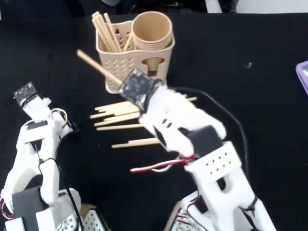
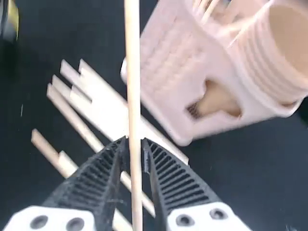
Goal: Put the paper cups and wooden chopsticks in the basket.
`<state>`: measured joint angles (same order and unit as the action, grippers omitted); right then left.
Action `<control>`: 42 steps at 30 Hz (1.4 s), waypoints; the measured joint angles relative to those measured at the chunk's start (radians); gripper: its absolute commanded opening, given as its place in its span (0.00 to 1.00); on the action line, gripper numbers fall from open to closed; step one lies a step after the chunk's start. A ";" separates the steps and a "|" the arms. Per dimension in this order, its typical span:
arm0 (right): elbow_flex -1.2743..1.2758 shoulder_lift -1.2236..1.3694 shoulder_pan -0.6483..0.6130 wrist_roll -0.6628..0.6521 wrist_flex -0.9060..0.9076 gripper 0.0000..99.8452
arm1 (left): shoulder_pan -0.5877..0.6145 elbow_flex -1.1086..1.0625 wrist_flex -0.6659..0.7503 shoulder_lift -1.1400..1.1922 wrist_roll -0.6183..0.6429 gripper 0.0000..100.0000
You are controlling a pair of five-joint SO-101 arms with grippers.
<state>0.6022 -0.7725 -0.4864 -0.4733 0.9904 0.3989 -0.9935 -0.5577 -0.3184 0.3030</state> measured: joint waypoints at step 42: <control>-0.488 0.838 -0.002 0.304 -1.000 0.05 | 0.000 0.000 0.000 0.000 0.000 0.09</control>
<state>0.1143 0.0652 -0.4879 -0.1695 -0.0100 0.3989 -0.9935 -0.5577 -0.3184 0.3030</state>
